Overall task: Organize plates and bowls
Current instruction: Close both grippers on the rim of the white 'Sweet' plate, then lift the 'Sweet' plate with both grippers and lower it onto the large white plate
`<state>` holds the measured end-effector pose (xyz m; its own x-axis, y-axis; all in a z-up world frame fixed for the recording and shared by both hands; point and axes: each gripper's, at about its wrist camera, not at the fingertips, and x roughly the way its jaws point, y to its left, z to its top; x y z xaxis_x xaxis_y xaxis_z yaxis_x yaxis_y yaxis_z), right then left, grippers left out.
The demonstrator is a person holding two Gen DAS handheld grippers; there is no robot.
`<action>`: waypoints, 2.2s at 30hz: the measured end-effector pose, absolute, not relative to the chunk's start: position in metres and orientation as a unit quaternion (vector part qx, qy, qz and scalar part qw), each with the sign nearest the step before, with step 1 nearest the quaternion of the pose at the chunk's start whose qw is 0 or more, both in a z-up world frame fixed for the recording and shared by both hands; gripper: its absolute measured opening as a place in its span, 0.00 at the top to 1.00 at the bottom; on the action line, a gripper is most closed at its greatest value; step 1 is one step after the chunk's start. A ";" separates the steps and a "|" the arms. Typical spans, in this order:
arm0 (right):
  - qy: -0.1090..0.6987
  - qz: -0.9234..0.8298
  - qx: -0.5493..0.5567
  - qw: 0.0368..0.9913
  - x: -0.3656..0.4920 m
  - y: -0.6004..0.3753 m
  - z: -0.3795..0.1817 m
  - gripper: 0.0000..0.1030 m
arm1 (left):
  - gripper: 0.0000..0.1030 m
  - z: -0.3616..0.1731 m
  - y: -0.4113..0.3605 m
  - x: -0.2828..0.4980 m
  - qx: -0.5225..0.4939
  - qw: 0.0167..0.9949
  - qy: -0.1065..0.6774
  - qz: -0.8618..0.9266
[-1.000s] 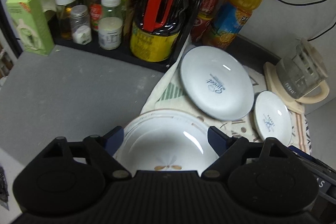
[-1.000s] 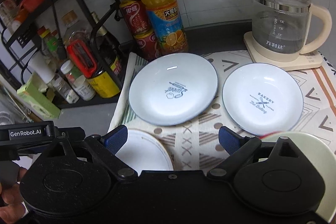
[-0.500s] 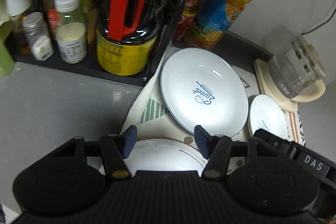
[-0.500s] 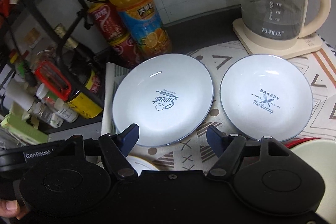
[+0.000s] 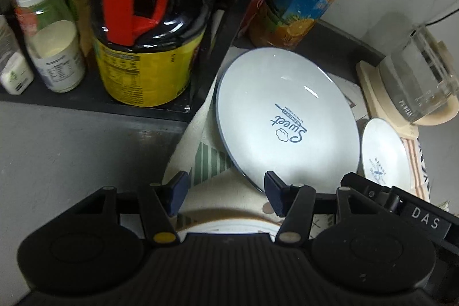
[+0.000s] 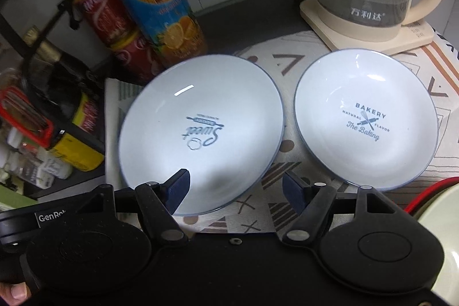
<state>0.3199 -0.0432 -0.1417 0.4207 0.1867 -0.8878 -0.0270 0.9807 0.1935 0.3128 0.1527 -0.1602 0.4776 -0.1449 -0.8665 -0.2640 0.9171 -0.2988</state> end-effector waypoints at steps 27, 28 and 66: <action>0.529 0.036 0.171 0.831 0.336 -0.048 -0.191 0.63 | 0.65 -0.198 0.159 0.343 -0.216 0.824 0.524 -0.002; 0.526 0.035 0.175 0.832 0.336 -0.049 -0.191 0.68 | 0.66 -0.198 0.158 0.343 -0.216 0.825 0.523 -0.001; 0.455 0.105 0.166 0.869 0.265 -0.077 -0.120 0.87 | 0.83 -0.136 0.125 0.262 -0.217 0.864 0.453 0.027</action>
